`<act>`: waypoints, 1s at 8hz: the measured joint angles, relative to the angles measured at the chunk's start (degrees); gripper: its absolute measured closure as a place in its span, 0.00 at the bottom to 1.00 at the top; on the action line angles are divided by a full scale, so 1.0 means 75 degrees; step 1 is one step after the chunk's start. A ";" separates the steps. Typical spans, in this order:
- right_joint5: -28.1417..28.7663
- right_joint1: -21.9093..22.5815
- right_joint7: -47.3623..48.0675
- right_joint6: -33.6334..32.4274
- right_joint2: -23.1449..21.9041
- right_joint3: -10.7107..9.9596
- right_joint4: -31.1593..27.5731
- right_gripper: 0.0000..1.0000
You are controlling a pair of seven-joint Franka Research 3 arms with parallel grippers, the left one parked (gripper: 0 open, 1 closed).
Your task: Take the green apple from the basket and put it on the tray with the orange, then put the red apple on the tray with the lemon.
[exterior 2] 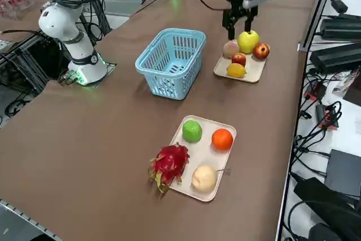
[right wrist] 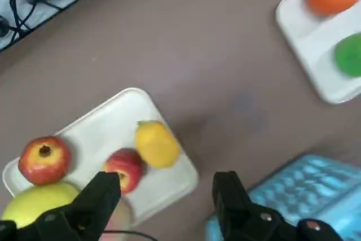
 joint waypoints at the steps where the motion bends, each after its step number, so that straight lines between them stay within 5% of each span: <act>1: -0.0087 -0.0206 -0.0635 -0.0507 -0.0403 -0.0051 -0.0031 0.00; 6: -0.0120 -0.1362 -0.4267 -0.2579 -0.1672 -0.0093 -0.0255 0.00; 8: -0.0112 -0.1580 -0.5382 -0.2744 -0.2190 -0.0057 -0.0663 0.00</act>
